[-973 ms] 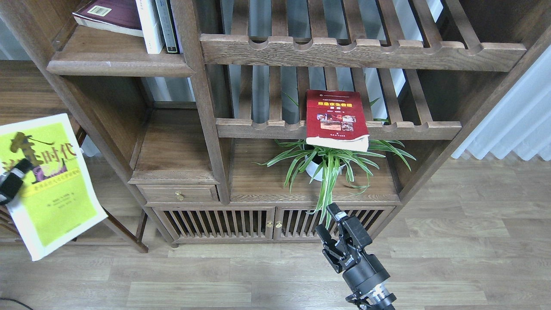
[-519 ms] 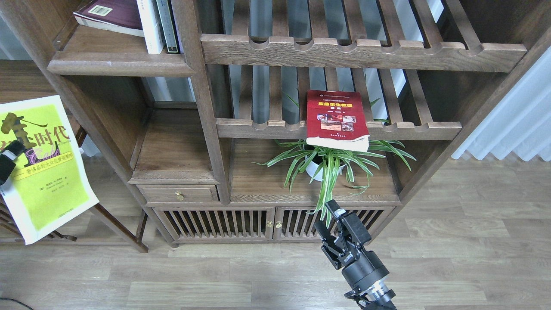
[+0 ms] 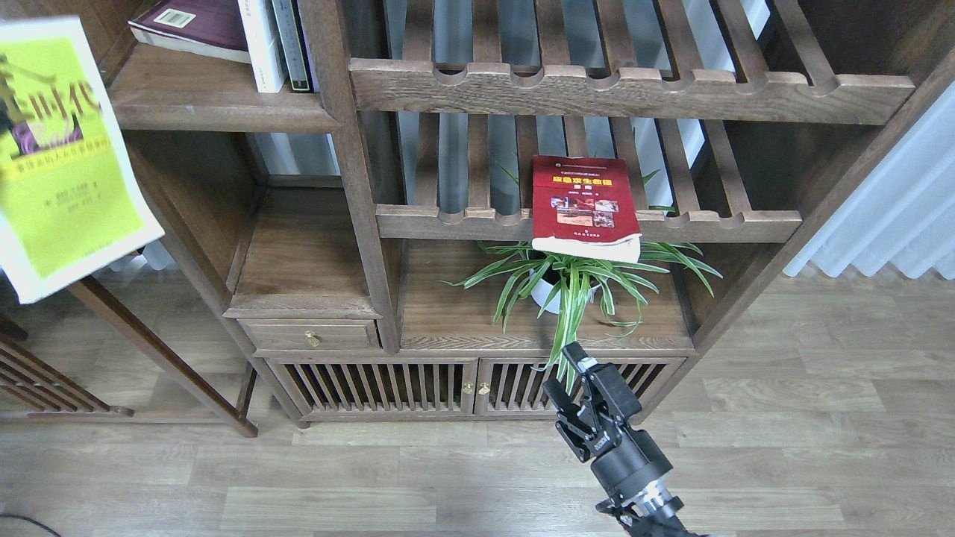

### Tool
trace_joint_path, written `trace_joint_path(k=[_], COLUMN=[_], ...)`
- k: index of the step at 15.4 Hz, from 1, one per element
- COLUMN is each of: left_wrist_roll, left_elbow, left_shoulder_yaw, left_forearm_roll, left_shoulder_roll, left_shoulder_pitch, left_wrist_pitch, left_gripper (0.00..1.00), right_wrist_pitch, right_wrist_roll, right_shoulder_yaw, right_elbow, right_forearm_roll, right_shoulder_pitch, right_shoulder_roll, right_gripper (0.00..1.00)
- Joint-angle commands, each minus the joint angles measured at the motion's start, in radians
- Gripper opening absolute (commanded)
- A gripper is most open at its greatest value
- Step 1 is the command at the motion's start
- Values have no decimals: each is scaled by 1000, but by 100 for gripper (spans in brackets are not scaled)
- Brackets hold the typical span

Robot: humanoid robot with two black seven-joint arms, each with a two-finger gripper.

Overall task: Organize books on shelf
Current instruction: 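Lift the yellow-green book with the left gripper up to the top shelf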

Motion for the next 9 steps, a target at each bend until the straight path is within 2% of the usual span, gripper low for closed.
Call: trace_joint_path(k=[1,5,9], left_wrist_roll=[28,57,59], left_elbow=[-1,4,22], left_shoulder_yaw=[95,140,148], left_forearm_roll=[5,8,12], left_shoulder_roll=[61,98,138], left_shoulder_pitch=[-199,-353,-370], left_wrist_pitch=[0,0,0], left_gripper=[5,5,5], right_wrist_pitch=[0,0,0], right_wrist_roll=[0,0,0], right_shoulder_yaw=[-2,-2,-3], right_elbow=[0,1,1], right_forearm_roll=[2,3,3], right_shoulder_pitch=[-4,-7,-9], right_shoulder_roll=[0,0,0], right_gripper=[98,98,98])
